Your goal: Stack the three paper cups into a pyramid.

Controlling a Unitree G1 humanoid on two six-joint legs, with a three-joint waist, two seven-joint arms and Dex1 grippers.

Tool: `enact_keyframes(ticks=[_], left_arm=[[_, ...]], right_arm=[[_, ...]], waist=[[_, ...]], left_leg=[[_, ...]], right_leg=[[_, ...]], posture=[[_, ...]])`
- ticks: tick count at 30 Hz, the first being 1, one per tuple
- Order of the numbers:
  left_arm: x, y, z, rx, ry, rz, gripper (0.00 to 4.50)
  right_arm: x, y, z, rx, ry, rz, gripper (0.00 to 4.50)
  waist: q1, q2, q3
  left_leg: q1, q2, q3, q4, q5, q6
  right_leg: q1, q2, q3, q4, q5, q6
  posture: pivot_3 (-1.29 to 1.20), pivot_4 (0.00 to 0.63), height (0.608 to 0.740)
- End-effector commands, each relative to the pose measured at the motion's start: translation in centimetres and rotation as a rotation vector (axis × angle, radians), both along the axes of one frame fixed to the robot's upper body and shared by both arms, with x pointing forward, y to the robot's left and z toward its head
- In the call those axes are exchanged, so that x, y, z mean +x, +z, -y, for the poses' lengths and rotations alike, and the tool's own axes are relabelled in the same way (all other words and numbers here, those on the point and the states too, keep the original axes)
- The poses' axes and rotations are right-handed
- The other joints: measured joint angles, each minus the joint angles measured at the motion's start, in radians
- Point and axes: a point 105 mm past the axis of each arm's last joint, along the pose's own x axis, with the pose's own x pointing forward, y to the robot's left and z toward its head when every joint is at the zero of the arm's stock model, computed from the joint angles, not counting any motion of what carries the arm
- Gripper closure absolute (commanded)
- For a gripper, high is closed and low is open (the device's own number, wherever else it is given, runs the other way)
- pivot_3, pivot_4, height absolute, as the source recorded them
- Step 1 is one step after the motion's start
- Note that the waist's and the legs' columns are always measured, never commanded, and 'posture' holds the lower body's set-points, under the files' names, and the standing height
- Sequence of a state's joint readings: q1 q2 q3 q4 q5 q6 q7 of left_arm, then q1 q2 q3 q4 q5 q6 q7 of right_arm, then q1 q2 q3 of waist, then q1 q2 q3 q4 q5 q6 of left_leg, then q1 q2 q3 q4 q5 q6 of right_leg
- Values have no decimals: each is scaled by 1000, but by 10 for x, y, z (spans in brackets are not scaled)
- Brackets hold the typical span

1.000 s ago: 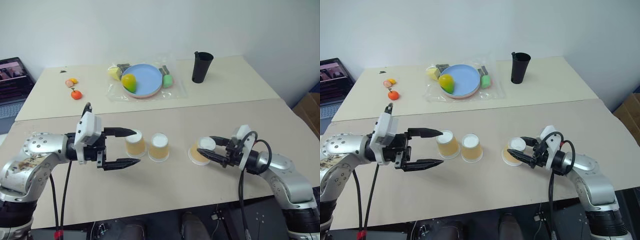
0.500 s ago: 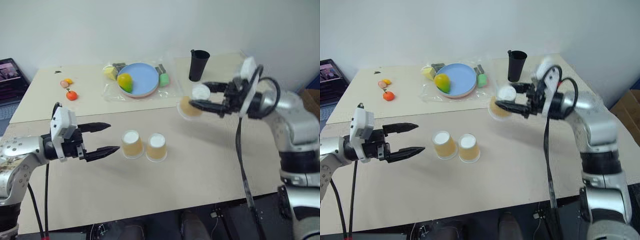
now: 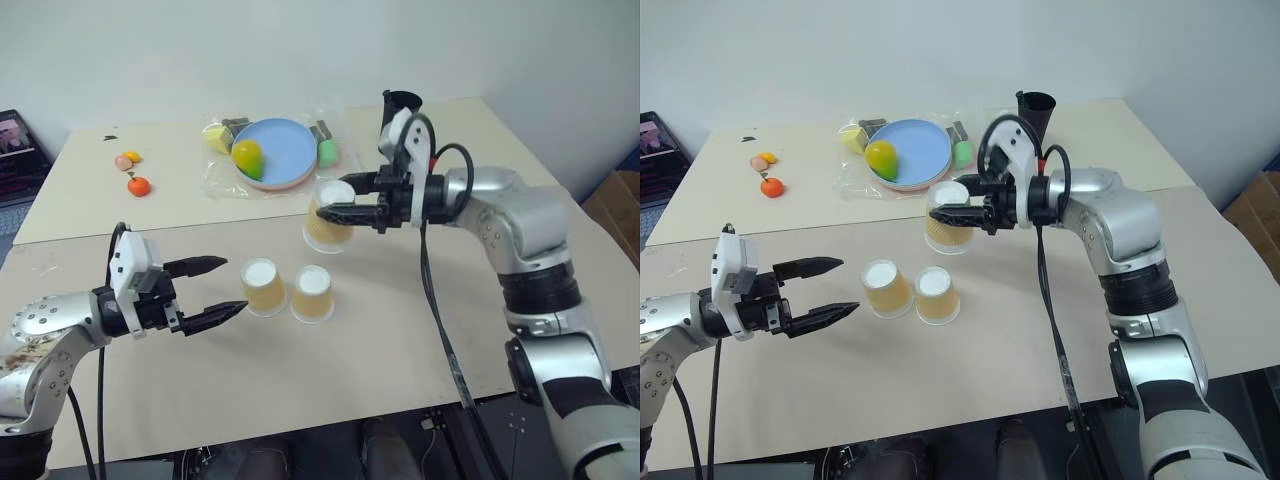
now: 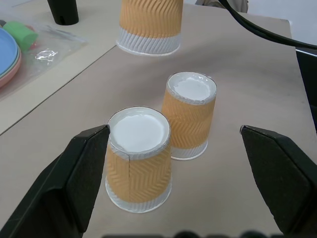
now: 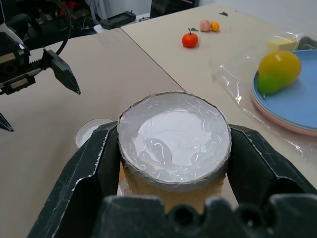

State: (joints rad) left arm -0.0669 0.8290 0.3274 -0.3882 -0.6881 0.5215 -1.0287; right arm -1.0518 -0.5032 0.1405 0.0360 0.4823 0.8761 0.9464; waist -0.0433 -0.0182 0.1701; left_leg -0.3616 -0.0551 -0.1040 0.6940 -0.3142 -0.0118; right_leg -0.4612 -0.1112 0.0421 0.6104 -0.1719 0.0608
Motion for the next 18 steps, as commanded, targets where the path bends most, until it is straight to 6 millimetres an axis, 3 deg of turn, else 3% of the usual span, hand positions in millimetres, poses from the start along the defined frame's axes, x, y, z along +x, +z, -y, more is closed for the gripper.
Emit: enact_keyframes(ticks=[1, 8, 18], left_arm=[[1, 7, 6, -4, -22, 45, 0], [3, 4, 12, -15, -39, 41, 0], [7, 7, 11, -8, -44, 47, 0]], right_arm=[[-24, 18, -14, 29, 104, -8, 1697], [-35, 4, -33, 10, 138, -22, 1697], [-34, -12, -60, 28, 144, 2, 1697]], waist=[[-1, 0, 0], [-1, 0, 0], [-3, 0, 0]], left_leg=[[1, 1, 0, 0, 0, 0], [5, 1, 1, 0, 0, 0], [6, 1, 1, 0, 1, -1]], right_leg=[[0, 1, 0, 0, 0, -1], [2, 1, 0, 0, 1, -2], [2, 1, 0, 1, 1, -2]], posture=[[0, 150, 735], [0, 150, 735], [0, 150, 735]])
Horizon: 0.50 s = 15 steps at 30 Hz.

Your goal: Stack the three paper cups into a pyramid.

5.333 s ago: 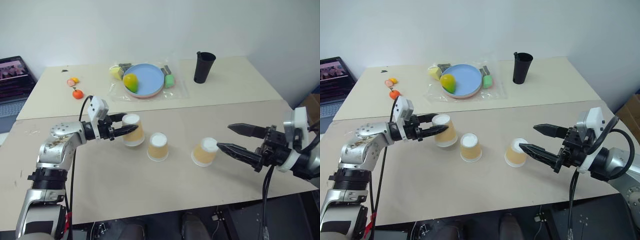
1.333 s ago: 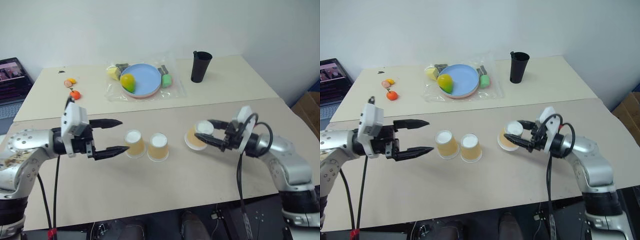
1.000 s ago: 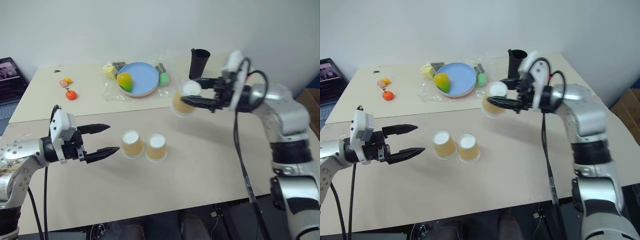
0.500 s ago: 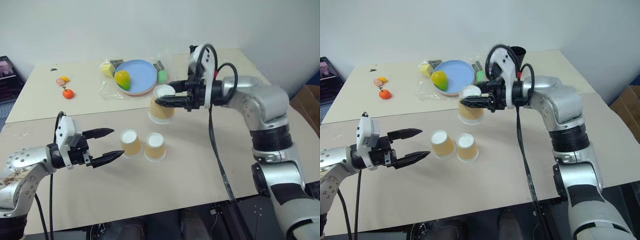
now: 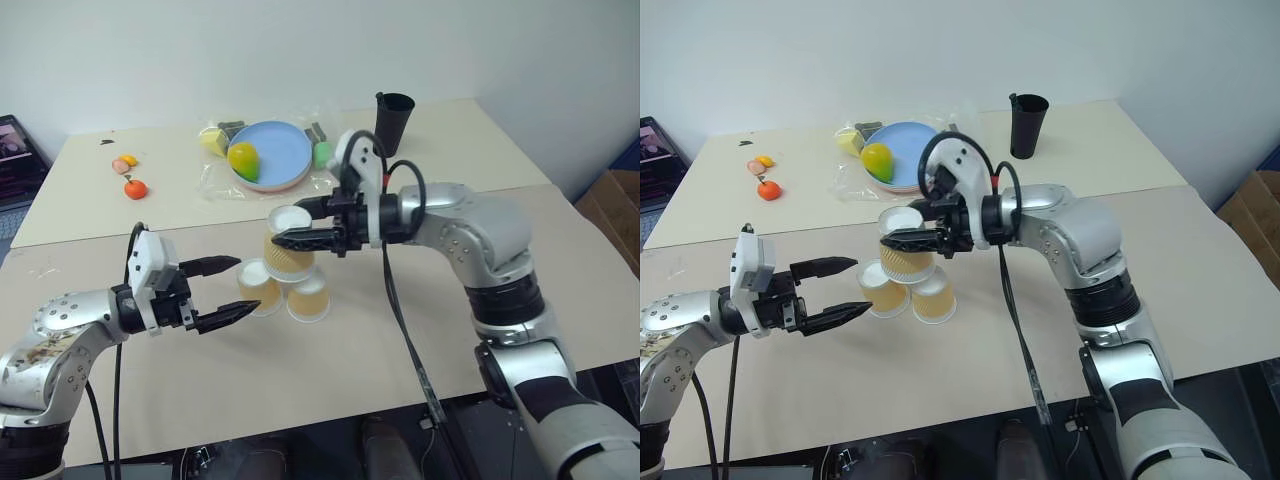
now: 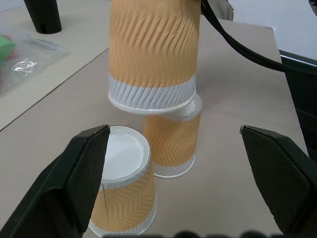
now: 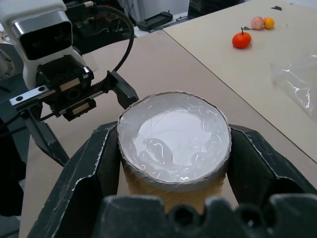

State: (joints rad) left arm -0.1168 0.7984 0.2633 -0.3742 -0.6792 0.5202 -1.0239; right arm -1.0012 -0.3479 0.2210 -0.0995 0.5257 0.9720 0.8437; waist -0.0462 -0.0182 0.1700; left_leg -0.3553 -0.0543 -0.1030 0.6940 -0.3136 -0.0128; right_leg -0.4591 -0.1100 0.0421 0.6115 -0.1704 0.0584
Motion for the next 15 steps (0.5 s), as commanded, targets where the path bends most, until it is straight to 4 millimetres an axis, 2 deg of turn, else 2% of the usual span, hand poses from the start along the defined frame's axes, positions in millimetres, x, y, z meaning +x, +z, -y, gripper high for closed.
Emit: enact_keyframes(ticks=[1, 15], left_arm=[[1, 10, -2, 14, -2, 54, 0], [0, 8, -3, 11, 9, 52, 0]], right_arm=[[-4, 12, -7, 36, 18, 71, 1697], [-5, -1, -10, 8, 42, 60, 1697]], waist=[[0, 0, 0], [0, 0, 0]], left_leg=[[0, 0, 0, 0, 0, 0], [0, 0, 0, 0, 0, 0]], right_leg=[[0, 0, 0, 0, 0, 0], [0, 0, 0, 0, 0, 0]], posture=[[0, 150, 735], [0, 150, 735]])
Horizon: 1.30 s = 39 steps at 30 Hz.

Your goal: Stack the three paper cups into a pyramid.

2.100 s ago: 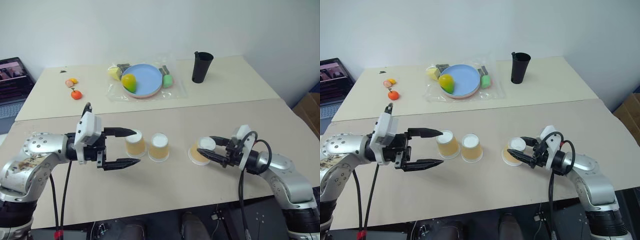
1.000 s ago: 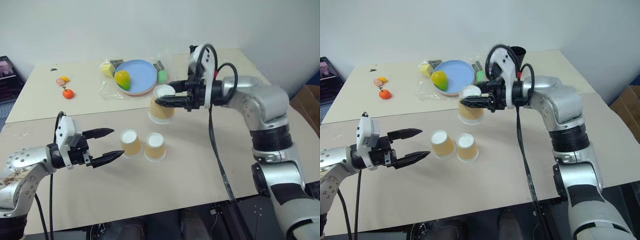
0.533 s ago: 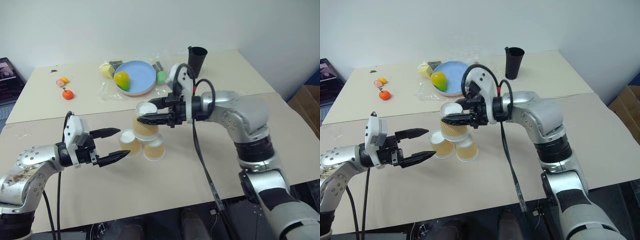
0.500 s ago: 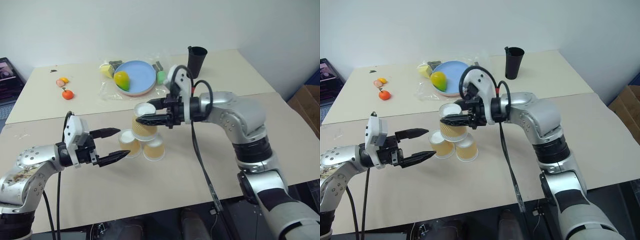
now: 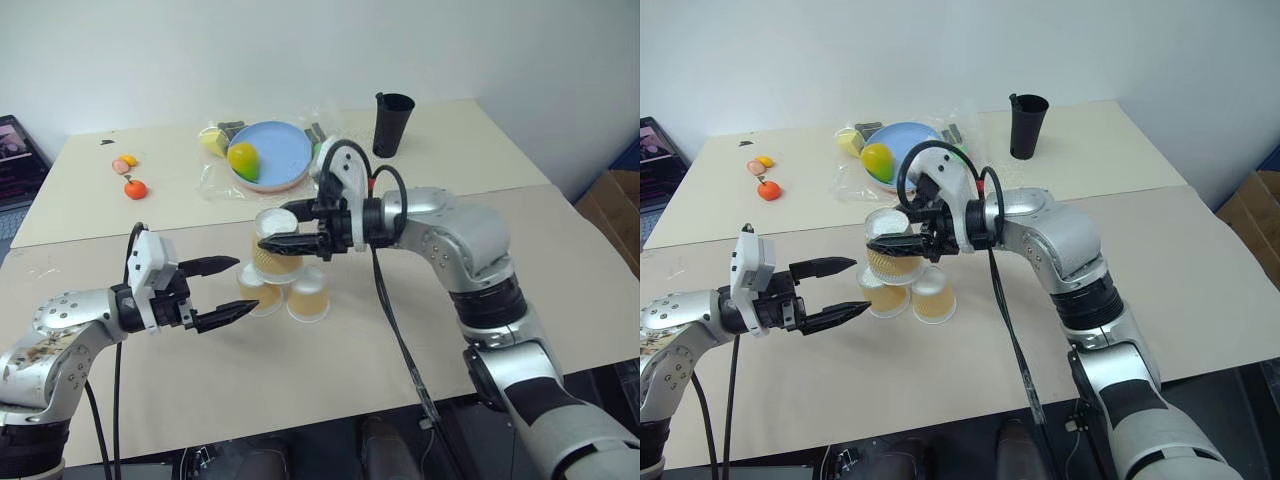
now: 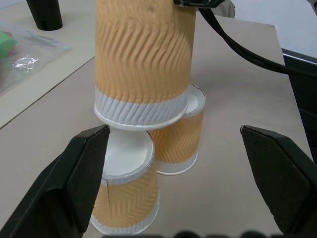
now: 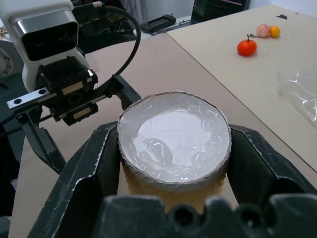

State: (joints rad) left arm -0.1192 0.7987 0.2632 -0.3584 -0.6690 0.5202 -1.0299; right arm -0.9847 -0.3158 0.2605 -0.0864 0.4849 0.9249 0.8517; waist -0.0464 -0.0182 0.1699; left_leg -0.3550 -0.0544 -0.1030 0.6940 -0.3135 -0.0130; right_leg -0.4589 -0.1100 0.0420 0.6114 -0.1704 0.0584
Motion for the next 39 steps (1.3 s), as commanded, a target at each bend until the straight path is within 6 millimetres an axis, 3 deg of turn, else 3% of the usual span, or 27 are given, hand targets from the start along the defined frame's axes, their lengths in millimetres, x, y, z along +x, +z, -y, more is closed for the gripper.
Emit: enact_keyframes(ticks=[1, 8, 9, 12, 19, 22, 27, 33, 39], left_arm=[[-2, 10, 0, 7, 0, 61, 0], [-2, 10, 0, 3, 2, 61, 0], [-2, 10, 0, 2, 2, 61, 0], [-2, 10, 1, 0, 2, 60, 0], [-1, 10, 4, -7, -7, 59, 0], [0, 11, 5, -14, -11, 61, 0], [5, 12, 3, -27, 17, 77, 0], [19, 40, -35, -199, 267, 144, 0], [10, 43, -62, -275, 442, 128, 0]], right_arm=[[-4, 8, 0, 19, 21, 43, 1697], [-3, 2, 0, 11, 22, 51, 1697], [-3, 2, 0, 12, 20, 54, 709], [-5, 5, 1, 26, 38, 63, 63], [-15, 27, 9, 69, 104, 63, 63], [-21, 43, 21, 105, 137, 48, 63], [-22, 50, 39, 126, 117, 29, 63], [5, 42, 116, 151, -215, 91, 63], [20, 18, 214, 219, -628, 108, 63]], waist=[[0, 0, 0], [0, 0, 0], [0, 0, 0], [0, 0, 0], [0, 0, 0], [1, 0, 0], [1, 0, 0], [10, -1, 0], [9, -1, -1]], left_leg=[[0, 0, 0, 0, 0, 0], [0, 0, 0, 0, 0, 0], [0, 0, 0, 0, 0, 0], [0, 0, 0, 0, 0, 0], [0, 0, 0, 0, 0, 0], [0, 0, 0, 0, 0, 0], [0, 0, 0, 0, 0, 0], [0, 0, 0, 0, 0, 0], [0, 0, 3, 0, -1, 2]], right_leg=[[0, 0, 0, 0, 0, 0], [0, 0, 0, 0, 0, 0], [0, 0, 0, 0, 0, 0], [0, 0, 0, 0, 0, 0], [0, 0, 0, 0, 0, 0], [0, 0, 0, 0, 0, 0], [0, 0, 0, -1, 0, 0], [1, 0, 0, -1, 0, 0], [1, -1, 0, -1, 0, 0]], posture=[[0, 150, 735], [0, 150, 735], [0, 150, 735], [0, 150, 735], [0, 150, 735], [0, 150, 735], [0, 150, 735], [0, 150, 735], [0, 150, 735]])
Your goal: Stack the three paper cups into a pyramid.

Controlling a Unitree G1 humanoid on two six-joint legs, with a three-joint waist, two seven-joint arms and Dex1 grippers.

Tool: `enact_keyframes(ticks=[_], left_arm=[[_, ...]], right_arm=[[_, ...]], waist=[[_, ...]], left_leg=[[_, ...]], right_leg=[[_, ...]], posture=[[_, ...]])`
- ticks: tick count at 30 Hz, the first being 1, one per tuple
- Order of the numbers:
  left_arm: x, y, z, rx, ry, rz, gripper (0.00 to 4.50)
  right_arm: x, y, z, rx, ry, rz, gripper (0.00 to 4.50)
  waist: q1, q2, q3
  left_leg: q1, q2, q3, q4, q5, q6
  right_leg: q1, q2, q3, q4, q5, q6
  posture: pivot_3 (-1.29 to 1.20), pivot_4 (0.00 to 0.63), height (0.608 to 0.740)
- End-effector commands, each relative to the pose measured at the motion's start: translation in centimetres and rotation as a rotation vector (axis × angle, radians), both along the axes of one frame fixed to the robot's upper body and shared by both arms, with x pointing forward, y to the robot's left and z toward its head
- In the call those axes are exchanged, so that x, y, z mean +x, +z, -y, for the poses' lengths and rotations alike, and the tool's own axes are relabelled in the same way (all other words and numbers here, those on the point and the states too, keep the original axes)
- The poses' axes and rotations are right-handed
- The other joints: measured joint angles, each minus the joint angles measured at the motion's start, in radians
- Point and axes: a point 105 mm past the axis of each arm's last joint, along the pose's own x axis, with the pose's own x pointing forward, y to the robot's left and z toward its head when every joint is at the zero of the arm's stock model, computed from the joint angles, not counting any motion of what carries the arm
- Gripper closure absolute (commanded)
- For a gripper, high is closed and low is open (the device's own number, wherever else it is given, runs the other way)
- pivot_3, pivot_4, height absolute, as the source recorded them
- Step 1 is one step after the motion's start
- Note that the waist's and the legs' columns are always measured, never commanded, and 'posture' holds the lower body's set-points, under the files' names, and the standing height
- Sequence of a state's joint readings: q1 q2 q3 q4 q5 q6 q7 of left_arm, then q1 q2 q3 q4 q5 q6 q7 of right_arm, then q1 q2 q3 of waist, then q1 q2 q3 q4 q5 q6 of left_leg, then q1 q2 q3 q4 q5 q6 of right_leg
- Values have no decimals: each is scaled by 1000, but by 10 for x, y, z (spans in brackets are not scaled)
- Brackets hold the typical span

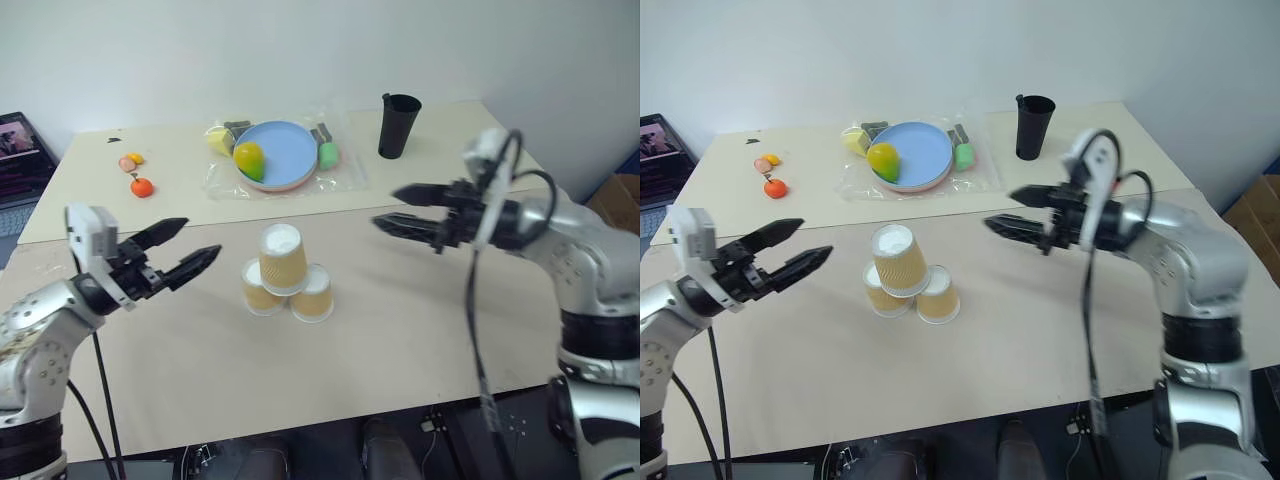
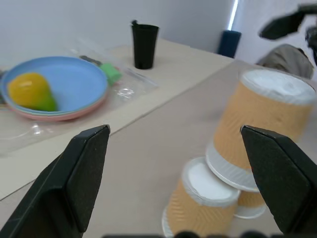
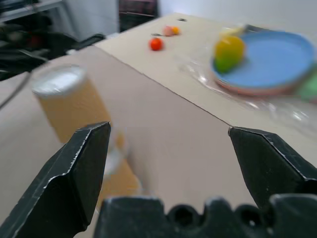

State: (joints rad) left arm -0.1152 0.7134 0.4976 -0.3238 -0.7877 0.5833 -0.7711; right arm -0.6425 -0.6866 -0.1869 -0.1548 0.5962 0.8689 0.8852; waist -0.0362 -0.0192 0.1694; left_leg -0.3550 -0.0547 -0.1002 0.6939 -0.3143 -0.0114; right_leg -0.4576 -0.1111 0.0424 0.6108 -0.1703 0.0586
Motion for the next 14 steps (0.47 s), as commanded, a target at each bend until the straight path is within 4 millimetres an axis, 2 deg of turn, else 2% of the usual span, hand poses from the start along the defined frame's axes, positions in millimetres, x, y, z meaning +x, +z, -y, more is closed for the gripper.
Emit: enact_keyframes(ticks=[1, 2, 3, 4, 6, 7, 10, 14], left_arm=[[-7, 4, -19, -75, 147, 18, 0], [-8, -3, -28, -110, 207, -9, 0], [-8, -9, -33, -132, 247, -27, 0], [-9, -19, -40, -148, 289, -64, 0], [-11, -39, -55, -155, 369, -120, 0], [-14, -55, -62, -149, 405, -175, 0], [-23, -91, -82, -112, 507, -278, 0], [-27, -109, -106, -77, 625, -306, 0]], right_arm=[[6, 6, 74, 110, -351, 90, 63], [6, -7, 102, 153, -481, 58, 63], [4, -16, 119, 177, -561, 38, 63], [-2, -24, 127, 178, -605, 38, 63], [-13, -40, 131, 177, -625, 12, 63], [-18, -54, 132, 144, -643, -6, 63], [-27, -81, 126, 127, -658, -56, 63], [-31, -90, 120, 154, -695, -51, 63]], waist=[[-2, 0, 0], [0, 0, 0], [4, -1, -1], [8, -1, -1], [11, 0, -1], [8, 0, -1], [-4, 0, -1], [-8, 0, -1]], left_leg=[[0, 0, 1, 0, 0, 0], [0, 0, 1, 0, 0, 0], [1, 0, 1, 0, 0, 0], [2, 0, 1, 0, 0, 0], [2, 1, 2, 0, 0, 0], [3, 1, 2, 0, 0, 0], [5, 2, 4, 0, 0, 1], [17, 2, 5, 0, -1, 1]], right_leg=[[0, 0, 0, 0, 0, 0], [0, 0, 1, -1, 0, 0], [1, 0, 1, -1, 0, 0], [2, 0, 1, -1, 0, 0], [2, 0, 1, 0, 0, 0], [3, 1, 1, 0, 0, 0], [4, 1, 2, 1, 1, -1], [19, 2, 3, -2, 0, 1]], posture=[[0, 150, 735], [0, 150, 735], [0, 150, 735], [0, 150, 735], [0, 150, 735], [0, 150, 735], [0, 150, 735], [0, 150, 735]])
